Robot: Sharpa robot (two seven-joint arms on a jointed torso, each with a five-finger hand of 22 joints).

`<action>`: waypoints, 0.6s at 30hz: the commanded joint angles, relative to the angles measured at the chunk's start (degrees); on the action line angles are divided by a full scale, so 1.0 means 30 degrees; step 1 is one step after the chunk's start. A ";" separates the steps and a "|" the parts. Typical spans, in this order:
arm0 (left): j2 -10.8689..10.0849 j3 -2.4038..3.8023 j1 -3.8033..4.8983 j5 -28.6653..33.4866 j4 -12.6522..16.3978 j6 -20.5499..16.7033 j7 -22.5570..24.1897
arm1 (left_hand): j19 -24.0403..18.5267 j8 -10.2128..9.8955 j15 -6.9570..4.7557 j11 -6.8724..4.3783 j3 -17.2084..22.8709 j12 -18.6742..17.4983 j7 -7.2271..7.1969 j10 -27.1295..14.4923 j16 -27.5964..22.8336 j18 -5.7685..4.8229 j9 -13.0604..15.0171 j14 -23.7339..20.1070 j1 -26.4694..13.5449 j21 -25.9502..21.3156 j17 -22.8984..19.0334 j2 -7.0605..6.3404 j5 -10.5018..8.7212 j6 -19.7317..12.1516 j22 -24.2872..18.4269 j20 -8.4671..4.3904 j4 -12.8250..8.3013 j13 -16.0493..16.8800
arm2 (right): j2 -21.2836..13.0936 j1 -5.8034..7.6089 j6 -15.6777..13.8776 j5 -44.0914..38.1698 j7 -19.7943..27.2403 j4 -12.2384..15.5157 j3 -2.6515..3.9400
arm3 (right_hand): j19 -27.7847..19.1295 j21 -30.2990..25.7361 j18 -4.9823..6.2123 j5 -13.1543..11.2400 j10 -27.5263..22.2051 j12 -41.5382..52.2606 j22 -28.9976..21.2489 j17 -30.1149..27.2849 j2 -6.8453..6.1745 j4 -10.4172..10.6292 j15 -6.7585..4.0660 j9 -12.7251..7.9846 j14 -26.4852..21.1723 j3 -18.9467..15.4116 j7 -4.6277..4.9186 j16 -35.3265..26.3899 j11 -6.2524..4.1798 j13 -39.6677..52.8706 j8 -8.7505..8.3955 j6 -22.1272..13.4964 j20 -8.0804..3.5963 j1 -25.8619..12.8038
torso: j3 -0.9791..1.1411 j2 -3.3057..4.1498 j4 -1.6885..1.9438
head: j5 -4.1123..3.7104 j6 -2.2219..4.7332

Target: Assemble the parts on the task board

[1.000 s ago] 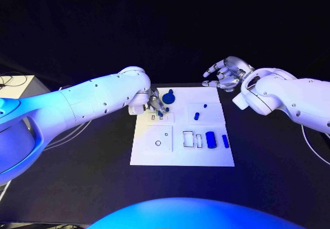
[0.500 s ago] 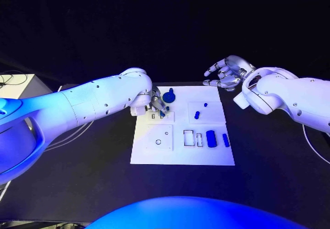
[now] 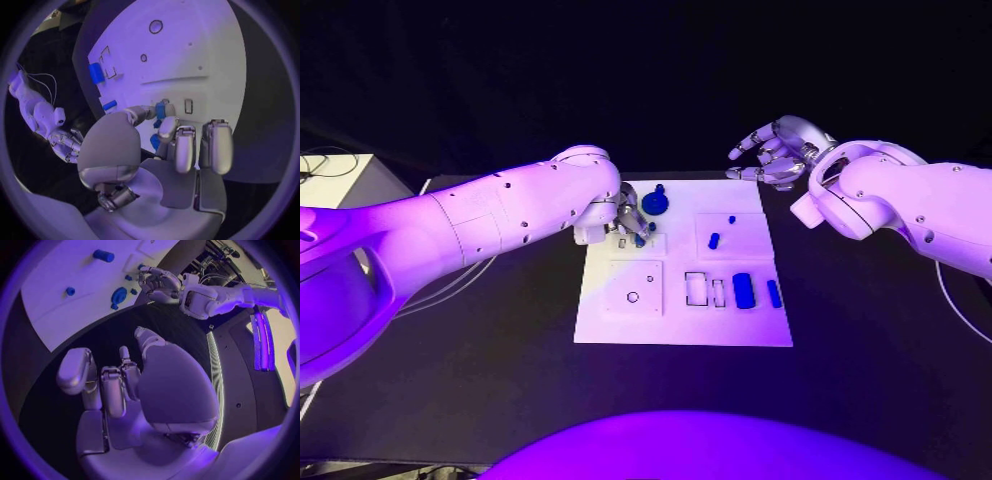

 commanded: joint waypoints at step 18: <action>-0.0210 0.0015 -0.0032 -0.0311 0.0055 0.0268 0.0170 | 0.0209 0.0078 -0.0127 0.0024 0.4361 0.0094 -0.0233 0.0125 0.0064 -0.0097 0.0027 0.2020 -0.0071 0.0129 0.5032 0.0166 0.0149 0.0275 0.1384 -0.0012 -0.4210 -0.0003 | -0.0051 -0.0010 0.0239 -0.0171 0.0086 0.0047 0.0009 | -0.0147 -0.0070 0.0155 0.0062 -0.0128 -0.0079 -0.0020 0.3120 -0.0050 0.0015 0.0030 0.0020 0.1518 0.0111 -0.0010 -0.0092 -0.0038 0.1472 0.0066 -0.0161 0.0035 -0.0116 | 0.0010 -0.0006 -0.0014 | 0.0046 -0.0015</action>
